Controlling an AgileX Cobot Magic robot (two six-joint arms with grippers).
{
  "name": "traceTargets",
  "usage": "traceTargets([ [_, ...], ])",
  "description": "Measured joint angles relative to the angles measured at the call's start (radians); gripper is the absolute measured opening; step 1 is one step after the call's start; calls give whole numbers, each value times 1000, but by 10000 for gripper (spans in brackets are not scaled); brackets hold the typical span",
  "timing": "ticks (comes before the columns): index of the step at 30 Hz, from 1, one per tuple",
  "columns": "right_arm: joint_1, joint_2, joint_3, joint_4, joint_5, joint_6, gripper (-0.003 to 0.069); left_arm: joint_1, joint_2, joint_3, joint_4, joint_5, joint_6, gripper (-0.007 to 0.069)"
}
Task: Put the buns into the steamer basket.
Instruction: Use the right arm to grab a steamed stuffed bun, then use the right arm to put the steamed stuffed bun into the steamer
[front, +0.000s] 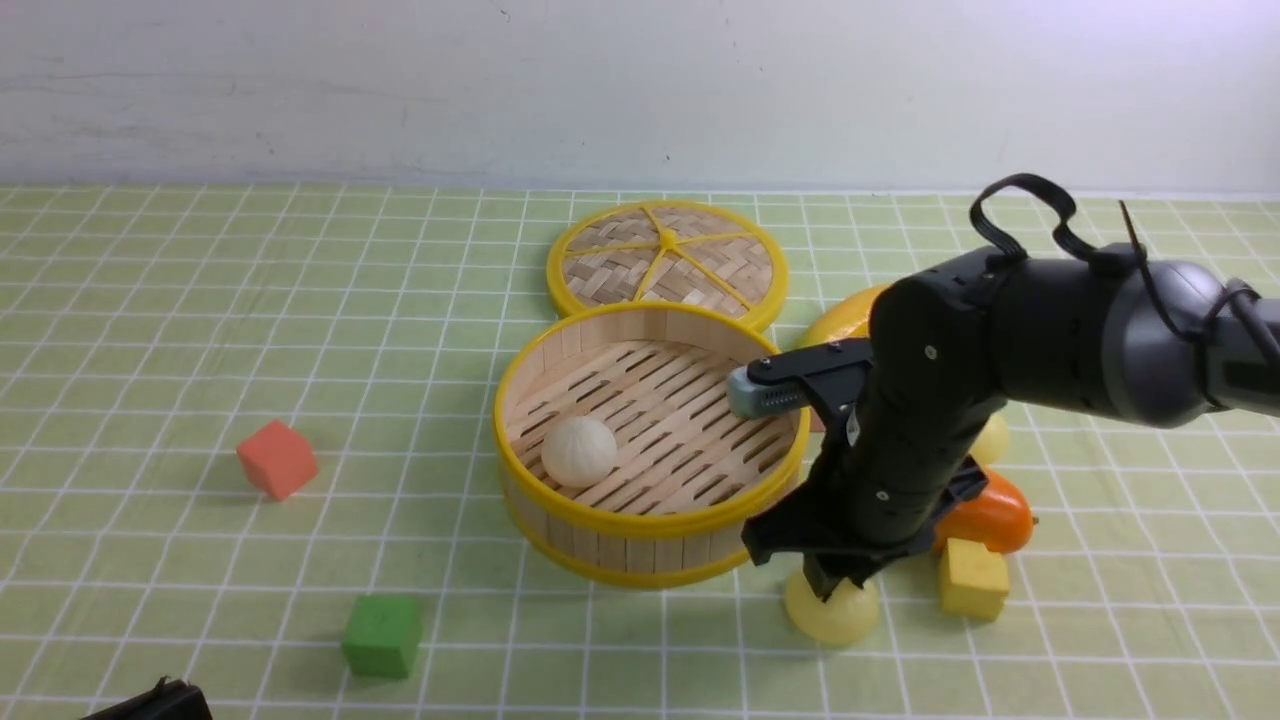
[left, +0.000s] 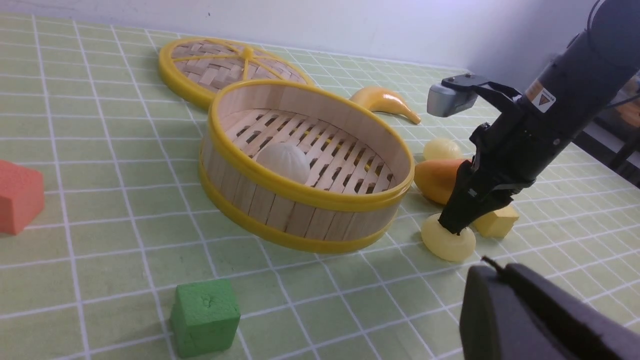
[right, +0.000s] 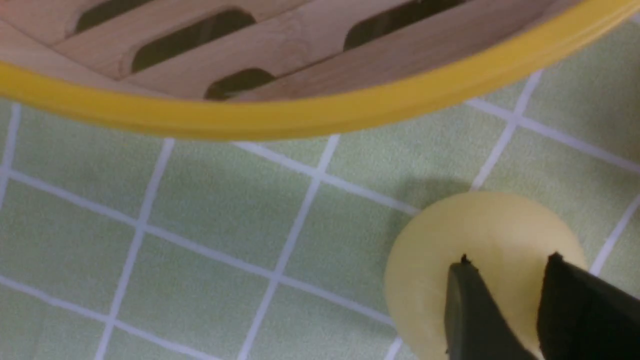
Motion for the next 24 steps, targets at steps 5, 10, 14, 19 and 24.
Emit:
traceTargets([
  [5,0,0,-2,-1,16,-13,15,0,0,0,0,0,0,4],
  [10,0,-11,-2,-41,40,-28,-5,0,0,0,0,0,0,4],
  [14,0,-66,-2,-58,58,-30,-5,0,0,0,0,0,0,4],
  [19,0,-142,-2,-73,72,-32,-5,0,0,0,0,0,0,4],
  [24,0,-195,-19,-22,-8,-67,-5,0,0,0,0,0,0,6],
])
